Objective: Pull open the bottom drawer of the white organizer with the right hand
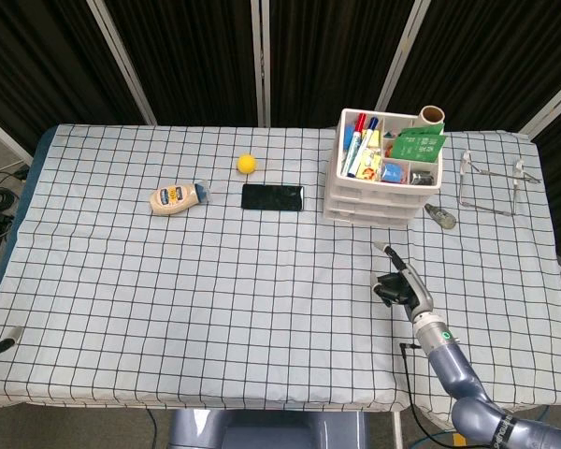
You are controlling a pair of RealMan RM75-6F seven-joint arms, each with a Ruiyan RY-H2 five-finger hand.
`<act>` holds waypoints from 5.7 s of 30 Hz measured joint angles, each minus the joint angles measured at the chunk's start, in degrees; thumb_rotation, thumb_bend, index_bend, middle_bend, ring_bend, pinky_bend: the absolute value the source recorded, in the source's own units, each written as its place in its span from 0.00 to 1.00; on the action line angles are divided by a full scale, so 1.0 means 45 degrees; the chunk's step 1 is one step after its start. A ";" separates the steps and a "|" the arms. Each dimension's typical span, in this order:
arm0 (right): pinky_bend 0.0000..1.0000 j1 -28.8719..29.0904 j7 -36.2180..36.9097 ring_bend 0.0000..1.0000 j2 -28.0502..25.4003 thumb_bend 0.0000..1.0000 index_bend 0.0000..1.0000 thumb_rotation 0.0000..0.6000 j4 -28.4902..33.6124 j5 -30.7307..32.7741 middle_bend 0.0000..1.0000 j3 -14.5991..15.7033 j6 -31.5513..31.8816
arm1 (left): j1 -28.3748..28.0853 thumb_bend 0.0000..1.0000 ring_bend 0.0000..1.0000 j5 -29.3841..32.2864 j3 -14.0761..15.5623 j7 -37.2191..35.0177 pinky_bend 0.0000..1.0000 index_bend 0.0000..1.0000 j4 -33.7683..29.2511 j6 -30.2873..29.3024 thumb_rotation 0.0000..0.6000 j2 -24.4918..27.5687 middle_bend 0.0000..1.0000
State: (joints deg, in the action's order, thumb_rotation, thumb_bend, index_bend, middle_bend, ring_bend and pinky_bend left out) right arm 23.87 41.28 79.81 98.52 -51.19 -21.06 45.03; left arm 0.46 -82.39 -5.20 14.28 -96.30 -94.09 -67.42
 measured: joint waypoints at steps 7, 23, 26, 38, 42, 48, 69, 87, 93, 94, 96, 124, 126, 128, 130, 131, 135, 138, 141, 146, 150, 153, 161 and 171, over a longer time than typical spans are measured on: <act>0.86 0.0304 0.0352 0.99 0.1981 0.48 0.22 1.00 -0.1230 0.0436 0.99 -0.0573 0.0980 | -0.0089 0.04 0.00 0.0228 -0.0088 -0.0180 0.00 0.00 0.0081 0.0263 1.00 0.0017 0.00; 0.86 0.1216 0.0298 0.99 0.4204 0.48 0.09 1.00 -0.3851 0.0985 0.99 -0.1479 0.0763 | -0.0254 0.04 0.00 0.0426 -0.0169 -0.0347 0.00 0.00 0.0185 0.0599 1.00 0.0010 0.00; 0.86 0.1365 0.0251 0.99 0.4427 0.48 0.06 1.00 -0.4225 0.0959 0.99 -0.1537 0.0515 | -0.0262 0.04 0.00 0.0476 -0.0185 -0.0429 0.00 0.00 0.0193 0.0641 1.00 0.0042 0.00; 0.86 0.1734 0.0145 0.99 0.5213 0.49 0.04 1.00 -0.5405 0.0858 0.99 -0.2058 0.0483 | -0.0341 0.04 0.00 0.0745 -0.0246 -0.0805 0.00 0.00 0.0266 0.0952 1.00 0.0185 0.00; 0.86 0.1767 0.0173 0.99 0.5284 0.49 0.04 1.00 -0.5683 0.0950 0.99 -0.2227 0.0376 | -0.0378 0.04 0.00 0.0728 -0.0247 -0.0794 0.00 0.00 0.0301 0.0973 1.00 0.0165 0.00; 0.86 0.1815 0.0254 0.99 0.5343 0.49 0.05 1.00 -0.5917 0.0953 0.99 -0.2437 0.0127 | -0.0381 0.04 0.00 0.0759 -0.0256 -0.0767 0.00 0.00 0.0292 0.0954 1.00 0.0141 0.00; 0.86 0.2069 0.0532 0.99 0.5825 0.49 0.13 1.00 -0.6659 0.0835 0.99 -0.2920 -0.0275 | -0.0600 0.04 0.00 0.1224 -0.0295 -0.0775 0.00 0.00 0.0512 0.1519 1.00 0.0115 0.00; 0.86 0.2359 0.0813 0.99 0.6044 0.49 0.22 1.00 -0.7169 0.1072 0.99 -0.3279 -0.0996 | -0.0601 0.04 0.00 0.1304 -0.0330 -0.0949 0.00 0.00 0.0554 0.1472 1.00 0.0180 0.00; 0.86 0.2377 0.1026 0.99 0.6065 0.49 0.25 1.00 -0.7308 0.1105 0.99 -0.3355 -0.1350 | -0.0605 0.04 0.00 0.1288 -0.0303 -0.0947 0.00 0.00 0.0530 0.1474 1.00 0.0193 0.00; 0.86 0.2374 0.1036 0.99 0.6071 0.49 0.26 1.00 -0.7316 0.1093 0.99 -0.3355 -0.1359 | -0.0605 0.04 0.00 0.1284 -0.0299 -0.0945 0.00 0.00 0.0527 0.1472 1.00 0.0192 0.00; 0.86 0.2352 0.1068 0.99 0.6079 0.49 0.26 1.00 -0.7302 0.1062 0.99 -0.3353 -0.1373 | -0.0606 0.04 0.00 0.1282 -0.0294 -0.0944 0.00 0.00 0.0523 0.1470 1.00 0.0191 0.00; 0.86 0.0834 0.1820 0.99 0.5165 0.49 0.27 1.00 -0.4833 -0.0252 0.99 -0.2443 -0.1402 | -0.0493 0.04 0.00 0.0926 -0.0090 -0.0855 0.00 0.00 0.0194 0.1224 1.00 0.0309 0.00; 0.86 0.0636 0.1923 0.99 0.5081 0.49 0.27 1.00 -0.4626 -0.0398 0.99 -0.2250 -0.1398 | -0.0462 0.04 0.00 0.0844 -0.0067 -0.0873 0.00 0.00 0.0159 0.1147 1.00 0.0332 0.00; 0.86 0.0481 0.2008 0.99 0.4999 0.49 0.27 1.00 -0.4452 -0.0550 0.99 -0.2077 -0.1423 | -0.0438 0.04 0.00 0.0780 -0.0043 -0.0890 0.00 0.00 0.0128 0.1101 1.00 0.0352 0.00; 0.86 0.0292 0.2108 0.99 0.4917 0.49 0.27 1.00 -0.4211 -0.0792 0.99 -0.1919 -0.1384 | -0.0402 0.04 0.00 0.0694 -0.0012 -0.0922 0.00 0.00 0.0093 0.1029 1.00 0.0378 0.00; 0.86 0.0194 0.2175 0.99 0.4871 0.49 0.27 1.00 -0.4074 -0.0925 0.99 -0.1847 -0.1347 | -0.0390 0.04 0.00 0.0669 -0.0004 -0.0937 0.00 0.00 0.0084 0.1005 1.00 0.0386 0.00; 0.86 -0.0055 0.2332 0.99 0.4725 0.49 0.27 1.00 -0.3687 -0.1335 0.99 -0.1647 -0.1193 | -0.0359 0.04 0.00 0.0576 0.0030 -0.0970 0.00 0.00 0.0051 0.0949 1.00 0.0411 0.00; 0.86 -0.0226 0.2404 0.99 0.4628 0.49 0.27 1.00 -0.3405 -0.1617 0.99 -0.1500 -0.0993 | -0.0342 0.04 0.00 0.0513 0.0058 -0.0974 0.00 0.00 0.0026 0.0922 1.00 0.0427 0.00; 0.86 -0.0392 0.2515 0.99 0.4513 0.49 0.27 1.00 -0.3114 -0.1850 0.99 -0.1334 -0.0878 | -0.0318 0.04 0.00 0.0409 0.0085 -0.0992 0.00 0.00 -0.0006 0.0857 1.00 0.0443 0.00; 0.84 -0.0650 0.2716 0.97 0.4243 0.47 0.23 1.00 -0.2682 -0.2292 0.97 -0.1031 -0.0761 | -0.0254 0.04 0.00 0.0244 0.0143 -0.1072 0.00 0.00 -0.0077 0.0741 1.00 0.0496 0.00; 0.82 -0.0750 0.2458 0.95 0.4011 0.42 0.19 1.00 -0.2436 -0.3292 0.94 -0.0691 -0.0409 | -0.0256 0.04 0.00 0.0263 0.0142 -0.1078 0.00 0.00 -0.0067 0.0779 1.00 0.0499 0.00; 0.81 -0.0756 0.1594 0.94 0.3835 0.40 0.17 1.00 -0.2350 -0.4303 0.93 -0.0301 0.0132 | -0.0274 0.04 0.00 0.0303 0.0145 -0.1014 0.00 0.00 -0.0065 0.0847 1.00 0.0490 0.00; 0.81 -0.0418 -0.3648 0.94 0.3403 0.39 0.16 1.00 -0.2079 -0.4903 0.92 0.0139 0.1606 | -0.0236 0.04 0.00 0.0140 0.0228 -0.0631 0.00 0.00 -0.0140 0.0732 1.00 0.0408 0.00; 0.81 0.0458 -1.0088 0.94 0.2766 0.39 0.15 1.00 -0.1079 -0.2885 0.92 -0.0114 0.2908 | -0.0126 0.04 0.00 -0.0205 0.0344 -0.0226 0.00 0.00 -0.0275 0.0431 1.00 0.0287 0.00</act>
State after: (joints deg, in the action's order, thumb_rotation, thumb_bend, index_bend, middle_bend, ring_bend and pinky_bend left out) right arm 25.93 -4.12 92.25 93.66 -64.17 -21.57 58.11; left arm -0.11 -83.32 -3.65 13.27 -97.54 -92.15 -66.13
